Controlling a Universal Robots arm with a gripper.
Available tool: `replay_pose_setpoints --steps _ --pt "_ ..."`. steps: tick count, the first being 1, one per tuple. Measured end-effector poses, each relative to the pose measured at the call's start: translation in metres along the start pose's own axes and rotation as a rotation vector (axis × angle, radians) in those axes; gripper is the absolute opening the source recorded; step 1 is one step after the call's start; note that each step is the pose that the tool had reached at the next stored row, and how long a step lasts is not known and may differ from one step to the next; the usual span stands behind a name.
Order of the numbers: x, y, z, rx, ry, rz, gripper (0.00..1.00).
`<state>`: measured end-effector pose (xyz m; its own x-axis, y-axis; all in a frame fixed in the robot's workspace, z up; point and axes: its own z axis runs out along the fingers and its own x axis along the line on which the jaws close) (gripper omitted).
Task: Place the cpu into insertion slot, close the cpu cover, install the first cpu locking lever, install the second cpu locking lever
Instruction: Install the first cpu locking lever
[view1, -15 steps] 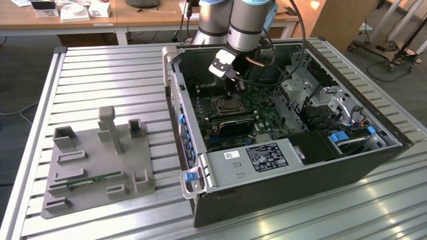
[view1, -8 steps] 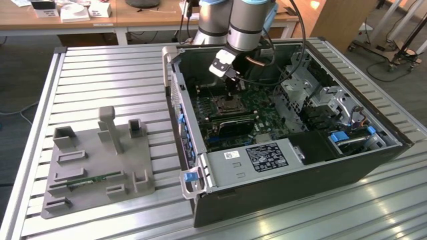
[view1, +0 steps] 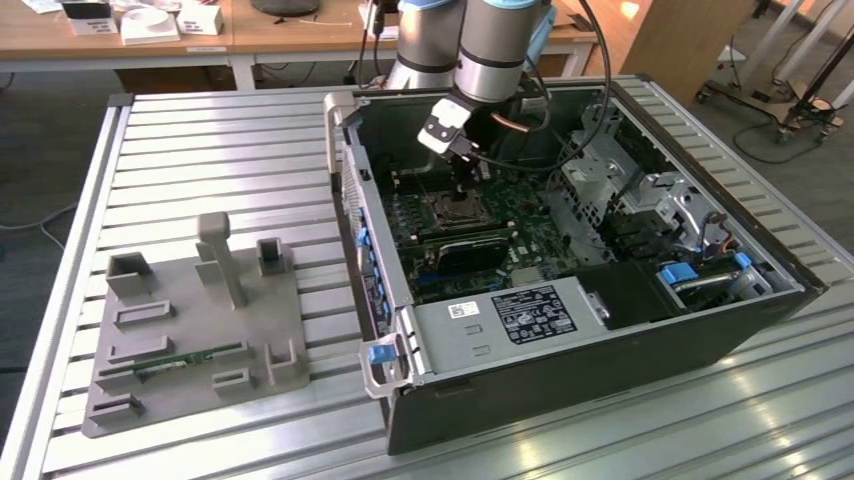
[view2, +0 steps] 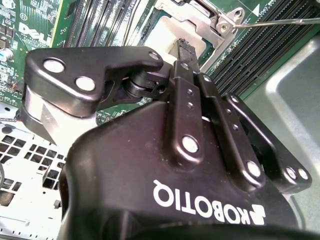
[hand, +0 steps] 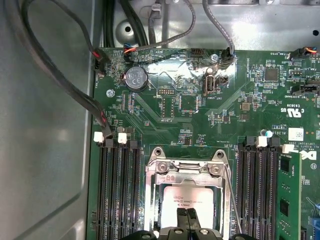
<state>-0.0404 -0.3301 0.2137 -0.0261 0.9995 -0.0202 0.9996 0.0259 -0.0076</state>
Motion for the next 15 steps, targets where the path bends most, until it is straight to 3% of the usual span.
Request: replay_pose_setpoints --steps 12,15 --pt "0.0000 0.0000 -0.0007 0.0002 -0.0002 0.001 0.10" --pt "-0.0002 -0.0001 -0.0093 0.0000 0.0000 0.001 0.10"
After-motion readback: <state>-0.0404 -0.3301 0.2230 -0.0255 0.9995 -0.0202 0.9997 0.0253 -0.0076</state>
